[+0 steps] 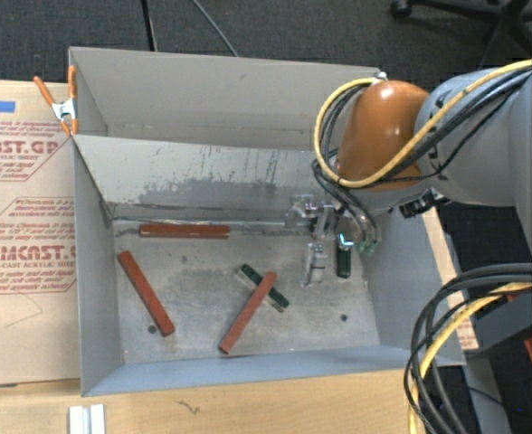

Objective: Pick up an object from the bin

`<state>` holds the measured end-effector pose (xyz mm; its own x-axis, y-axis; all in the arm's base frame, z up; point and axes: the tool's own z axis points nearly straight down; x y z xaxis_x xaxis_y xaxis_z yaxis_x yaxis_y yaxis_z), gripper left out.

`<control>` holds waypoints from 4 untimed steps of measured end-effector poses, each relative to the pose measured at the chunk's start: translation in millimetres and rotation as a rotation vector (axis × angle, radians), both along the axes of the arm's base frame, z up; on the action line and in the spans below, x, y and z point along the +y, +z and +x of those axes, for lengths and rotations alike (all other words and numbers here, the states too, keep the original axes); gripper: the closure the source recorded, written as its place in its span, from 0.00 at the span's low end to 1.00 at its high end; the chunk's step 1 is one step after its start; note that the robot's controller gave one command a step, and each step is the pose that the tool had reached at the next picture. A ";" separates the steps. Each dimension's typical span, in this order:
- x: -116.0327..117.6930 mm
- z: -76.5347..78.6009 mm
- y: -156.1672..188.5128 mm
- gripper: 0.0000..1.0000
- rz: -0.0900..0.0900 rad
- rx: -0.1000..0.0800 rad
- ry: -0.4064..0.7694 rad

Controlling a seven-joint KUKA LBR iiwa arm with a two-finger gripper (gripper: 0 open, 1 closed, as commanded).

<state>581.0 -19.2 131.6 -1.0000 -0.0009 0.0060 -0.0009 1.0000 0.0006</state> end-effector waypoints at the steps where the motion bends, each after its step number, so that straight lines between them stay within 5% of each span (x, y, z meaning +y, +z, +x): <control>1: -7.1 -12.8 -63.7 0.00 0.001 -0.002 0.188; 2: 27.5 -89.5 -61.2 0.00 0.001 -0.013 0.349; 3: 105.5 -62.7 -61.7 0.00 0.005 -0.010 0.339; 4: 101.4 -63.3 -62.0 1.00 0.002 -0.008 0.335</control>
Offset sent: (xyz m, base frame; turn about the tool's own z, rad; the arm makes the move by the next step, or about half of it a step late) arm -0.0114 -0.0079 -0.0613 -0.1872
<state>517.7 82.2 69.7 -0.9442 -0.3294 -0.0018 -0.3294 0.9442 0.0011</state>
